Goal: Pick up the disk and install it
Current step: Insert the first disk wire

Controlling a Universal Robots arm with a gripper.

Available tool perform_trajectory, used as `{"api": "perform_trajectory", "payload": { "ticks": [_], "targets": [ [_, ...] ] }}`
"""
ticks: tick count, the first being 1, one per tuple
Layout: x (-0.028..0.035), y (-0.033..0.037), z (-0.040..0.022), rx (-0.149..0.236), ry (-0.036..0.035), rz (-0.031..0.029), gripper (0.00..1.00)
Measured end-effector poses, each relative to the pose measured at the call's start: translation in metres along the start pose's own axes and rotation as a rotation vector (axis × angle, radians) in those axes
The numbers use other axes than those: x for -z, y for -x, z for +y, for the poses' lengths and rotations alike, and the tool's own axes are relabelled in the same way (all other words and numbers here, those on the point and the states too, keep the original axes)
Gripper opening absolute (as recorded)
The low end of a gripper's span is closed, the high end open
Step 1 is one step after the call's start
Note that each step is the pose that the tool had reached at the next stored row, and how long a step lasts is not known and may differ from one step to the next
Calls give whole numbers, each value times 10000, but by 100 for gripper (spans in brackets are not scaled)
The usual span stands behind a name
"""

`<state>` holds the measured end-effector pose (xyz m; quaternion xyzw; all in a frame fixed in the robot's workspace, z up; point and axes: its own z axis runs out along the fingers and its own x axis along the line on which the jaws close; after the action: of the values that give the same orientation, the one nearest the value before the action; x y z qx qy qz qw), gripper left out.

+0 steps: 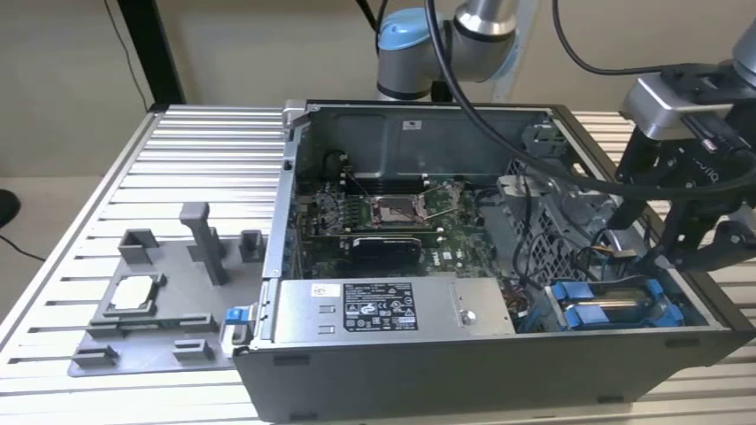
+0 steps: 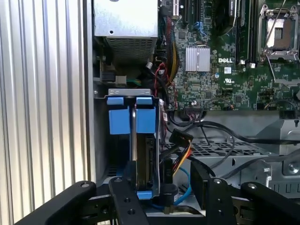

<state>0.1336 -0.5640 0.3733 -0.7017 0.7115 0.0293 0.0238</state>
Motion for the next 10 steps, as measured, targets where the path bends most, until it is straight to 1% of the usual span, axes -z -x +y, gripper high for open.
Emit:
{"api": "perform_trajectory", "payload": {
  "ticks": [2,3,4,9,10],
  "targets": [
    [-23,78,0,3,-36,-2,100],
    [-34,100,-4,5,-53,-1,100],
    [-45,110,-7,7,-74,-2,100],
    [-100,107,-9,23,-296,-5,100],
    [-107,106,-9,22,-327,-1,100]
  ]
}}
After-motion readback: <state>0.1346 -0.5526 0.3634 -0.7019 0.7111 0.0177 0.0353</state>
